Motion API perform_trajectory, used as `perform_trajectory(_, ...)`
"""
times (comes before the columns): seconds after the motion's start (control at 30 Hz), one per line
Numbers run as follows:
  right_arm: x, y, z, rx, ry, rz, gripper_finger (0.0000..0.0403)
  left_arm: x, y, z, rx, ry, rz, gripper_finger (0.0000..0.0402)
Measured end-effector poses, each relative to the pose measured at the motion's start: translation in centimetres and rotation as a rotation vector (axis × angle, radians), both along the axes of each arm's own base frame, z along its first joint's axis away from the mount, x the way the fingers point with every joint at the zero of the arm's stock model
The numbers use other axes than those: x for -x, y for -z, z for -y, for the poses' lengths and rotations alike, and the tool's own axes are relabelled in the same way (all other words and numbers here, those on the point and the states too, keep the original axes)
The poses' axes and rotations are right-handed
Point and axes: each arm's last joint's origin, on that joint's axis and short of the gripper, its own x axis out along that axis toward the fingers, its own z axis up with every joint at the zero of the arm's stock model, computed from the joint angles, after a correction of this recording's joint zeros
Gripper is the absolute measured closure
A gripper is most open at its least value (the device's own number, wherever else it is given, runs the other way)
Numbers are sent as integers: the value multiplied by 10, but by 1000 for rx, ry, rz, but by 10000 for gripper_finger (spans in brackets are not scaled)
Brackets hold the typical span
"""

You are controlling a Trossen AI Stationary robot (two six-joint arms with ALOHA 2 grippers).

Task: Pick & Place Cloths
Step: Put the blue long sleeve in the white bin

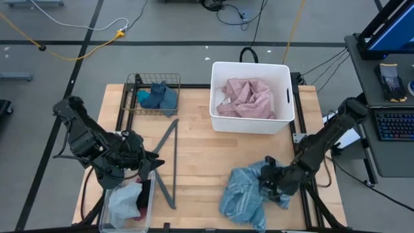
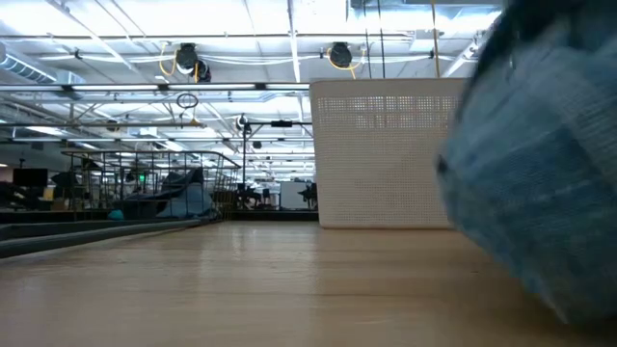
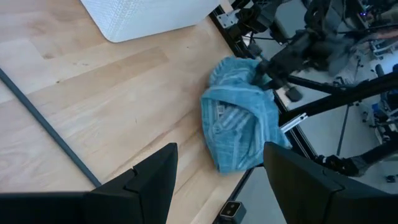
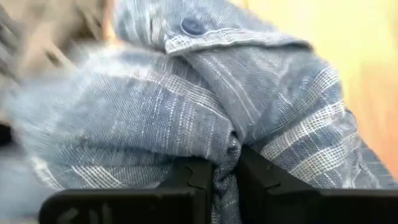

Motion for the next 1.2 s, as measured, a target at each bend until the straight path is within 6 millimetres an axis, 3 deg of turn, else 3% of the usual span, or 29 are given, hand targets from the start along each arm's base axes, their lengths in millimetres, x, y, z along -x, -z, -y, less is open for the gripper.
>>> perform_trajectory(0.27,0,-49,6,30,-56,398,374,-2,-3,2,36,0,37,158)
perform_trajectory(0.73,9,-128,17,348,-108,1086,374,-3,-3,2,79,-32,46,158)
perform_trajectory(1.0,27,-160,28,383,-172,1426,374,-3,-3,2,79,-37,49,158)
perform_trajectory(1.2,38,-172,33,376,-234,1611,374,-3,-3,2,84,-41,50,158)
